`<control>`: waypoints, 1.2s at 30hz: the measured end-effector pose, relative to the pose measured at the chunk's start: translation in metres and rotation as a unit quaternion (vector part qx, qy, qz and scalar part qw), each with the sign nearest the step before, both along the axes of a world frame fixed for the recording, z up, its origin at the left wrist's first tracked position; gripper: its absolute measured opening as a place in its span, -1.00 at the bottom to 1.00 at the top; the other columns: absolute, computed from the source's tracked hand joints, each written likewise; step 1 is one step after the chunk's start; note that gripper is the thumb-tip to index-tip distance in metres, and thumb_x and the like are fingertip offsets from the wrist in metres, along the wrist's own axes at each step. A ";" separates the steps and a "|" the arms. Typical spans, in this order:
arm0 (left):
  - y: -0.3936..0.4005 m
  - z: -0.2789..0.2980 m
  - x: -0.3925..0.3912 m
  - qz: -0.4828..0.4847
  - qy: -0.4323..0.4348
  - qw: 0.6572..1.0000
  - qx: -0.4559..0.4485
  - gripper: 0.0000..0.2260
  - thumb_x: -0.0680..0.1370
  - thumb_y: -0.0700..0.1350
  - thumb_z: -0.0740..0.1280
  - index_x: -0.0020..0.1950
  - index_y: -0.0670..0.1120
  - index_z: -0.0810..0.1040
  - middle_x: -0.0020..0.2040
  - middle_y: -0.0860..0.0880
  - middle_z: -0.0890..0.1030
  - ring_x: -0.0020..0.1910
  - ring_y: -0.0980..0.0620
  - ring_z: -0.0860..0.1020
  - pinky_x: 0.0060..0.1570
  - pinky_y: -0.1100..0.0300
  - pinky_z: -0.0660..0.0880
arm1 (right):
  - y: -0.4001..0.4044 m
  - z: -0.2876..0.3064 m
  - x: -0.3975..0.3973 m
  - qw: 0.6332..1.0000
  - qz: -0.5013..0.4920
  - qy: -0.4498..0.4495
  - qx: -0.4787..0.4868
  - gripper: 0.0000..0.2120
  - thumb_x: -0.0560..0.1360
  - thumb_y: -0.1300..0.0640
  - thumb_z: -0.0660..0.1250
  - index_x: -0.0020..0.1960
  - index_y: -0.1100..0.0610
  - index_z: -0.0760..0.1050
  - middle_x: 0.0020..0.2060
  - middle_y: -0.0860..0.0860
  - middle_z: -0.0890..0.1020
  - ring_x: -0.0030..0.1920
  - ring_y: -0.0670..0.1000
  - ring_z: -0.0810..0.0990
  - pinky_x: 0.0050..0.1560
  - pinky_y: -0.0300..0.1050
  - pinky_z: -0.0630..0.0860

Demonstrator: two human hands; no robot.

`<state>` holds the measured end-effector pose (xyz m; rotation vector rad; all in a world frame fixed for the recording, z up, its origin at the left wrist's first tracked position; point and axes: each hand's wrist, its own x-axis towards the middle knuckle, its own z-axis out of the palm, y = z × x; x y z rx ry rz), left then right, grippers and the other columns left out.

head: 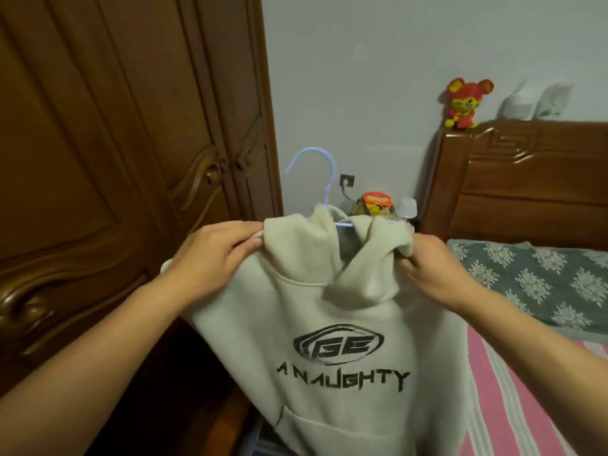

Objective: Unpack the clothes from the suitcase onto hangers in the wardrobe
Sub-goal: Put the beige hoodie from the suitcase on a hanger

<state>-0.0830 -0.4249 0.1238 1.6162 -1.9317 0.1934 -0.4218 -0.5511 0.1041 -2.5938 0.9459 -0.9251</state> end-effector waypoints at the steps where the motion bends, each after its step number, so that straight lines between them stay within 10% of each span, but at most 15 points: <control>1: 0.013 0.001 0.011 0.027 -0.029 0.999 -0.017 -0.66 0.64 0.12 0.18 0.30 0.06 0.62 0.15 0.15 0.65 0.16 0.17 0.57 0.09 0.25 0.46 | -0.002 0.008 -0.009 1.000 -0.006 -0.023 -0.009 -0.78 0.38 -0.04 0.09 -0.14 -0.01 0.47 -0.25 -0.01 0.59 -0.22 0.08 0.55 -0.23 -0.08 0.37; 6: 0.051 -0.016 0.021 0.136 0.026 0.990 0.019 -0.79 0.63 0.09 0.22 0.13 0.12 0.62 0.06 0.18 0.65 0.07 0.10 0.58 0.03 0.13 0.50 | 0.001 0.024 -0.012 0.998 0.059 -0.029 -0.016 -0.92 0.41 -0.02 0.16 -0.12 -0.18 0.39 -0.24 -0.45 0.54 -0.22 -0.36 0.50 -0.22 -0.43 0.33; 11: 0.058 -0.028 0.001 0.139 0.038 0.989 0.026 -0.74 0.64 0.14 0.14 0.10 0.13 0.60 0.00 0.20 0.64 0.03 0.10 0.60 -0.05 0.02 0.55 | -0.014 0.043 -0.022 0.979 0.071 0.117 0.149 -0.73 0.50 0.19 0.45 -0.05 -0.16 0.47 -0.17 -0.37 0.58 -0.09 -0.17 0.55 -0.07 -0.49 0.39; 15: 0.063 -0.039 -0.007 0.140 0.036 0.990 0.005 -0.69 0.63 0.14 0.16 0.17 0.13 0.66 0.07 0.23 0.66 0.09 0.15 0.61 0.01 0.05 0.57 | -0.004 0.056 0.016 0.957 0.108 0.056 0.264 -0.45 0.45 -0.31 0.34 0.39 -0.19 0.42 0.28 -0.28 0.55 0.29 -0.21 0.51 0.37 -0.18 0.35; 18: 0.074 -0.044 -0.002 0.155 0.085 0.984 0.024 -0.73 0.63 0.13 0.22 0.17 0.13 0.68 0.08 0.25 0.67 0.10 0.19 0.60 0.07 0.09 0.54 | 0.011 0.036 0.074 0.931 0.108 -0.066 0.344 -0.68 0.67 -0.10 0.13 0.08 0.11 0.53 -0.09 0.05 0.72 0.06 0.12 0.69 0.23 0.11 0.55; 23: 0.128 -0.063 0.029 0.294 0.265 0.918 -0.013 -0.83 0.59 0.02 0.27 -0.06 0.13 0.67 0.01 0.07 0.63 0.03 0.05 0.59 -0.02 0.04 0.50 | 0.048 0.029 0.121 0.929 0.161 -0.084 0.323 -0.70 0.70 0.13 0.13 -0.09 0.20 0.53 -0.17 0.18 0.71 -0.14 0.18 0.71 -0.09 -0.03 0.60; 25: 0.141 -0.060 0.026 0.413 0.257 0.873 -0.009 -0.85 0.64 -0.02 0.25 0.10 0.08 0.62 0.20 -0.02 0.53 0.23 -0.04 0.47 0.12 0.07 0.40 | 0.071 0.023 0.148 0.936 0.176 -0.091 0.291 -0.71 0.69 0.14 0.14 -0.13 0.17 0.53 -0.22 0.14 0.70 -0.20 0.15 0.70 -0.12 -0.01 0.59; 28: 0.134 -0.046 -0.005 0.404 0.143 0.900 0.073 -0.63 0.62 0.27 0.11 0.24 0.11 0.54 0.14 0.03 0.52 0.17 -0.01 0.48 0.17 -0.03 0.48 | 0.101 0.016 0.181 0.940 0.208 -0.045 0.267 -0.71 0.69 0.12 0.15 -0.07 0.21 0.56 -0.24 0.10 0.70 -0.20 0.07 0.70 -0.09 -0.08 0.61; 30: 0.124 -0.044 -0.014 0.379 0.081 0.907 0.163 -0.57 0.60 0.36 0.09 -0.01 0.07 0.56 -0.05 0.04 0.56 -0.02 -0.01 0.51 -0.02 0.02 0.50 | 0.118 0.015 0.195 0.945 0.209 -0.038 0.247 -0.71 0.69 0.10 0.15 -0.08 0.18 0.57 -0.24 0.06 0.70 -0.22 0.00 0.68 -0.14 -0.21 0.58; 33: 0.120 -0.041 0.006 0.301 0.263 0.881 0.255 -0.51 0.61 0.19 0.30 -0.41 -0.07 0.38 -0.46 0.05 0.38 -0.41 0.00 0.36 -0.34 0.13 0.26 | 0.131 0.009 0.210 0.947 0.205 0.004 0.248 -0.72 0.69 0.07 0.15 -0.09 0.12 0.55 -0.23 0.03 0.70 -0.22 -0.05 0.67 -0.11 -0.20 0.57; 36: 0.149 -0.048 0.032 0.358 0.318 0.856 0.195 -0.53 0.62 0.07 0.34 -0.44 -0.11 0.44 -0.44 0.02 0.46 -0.35 -0.08 0.48 -0.28 0.13 0.34 | 0.138 -0.001 0.216 0.950 0.176 -0.002 0.259 -0.72 0.69 0.11 0.16 -0.09 0.19 0.55 -0.29 -0.01 0.69 -0.29 -0.11 0.65 -0.14 -0.19 0.55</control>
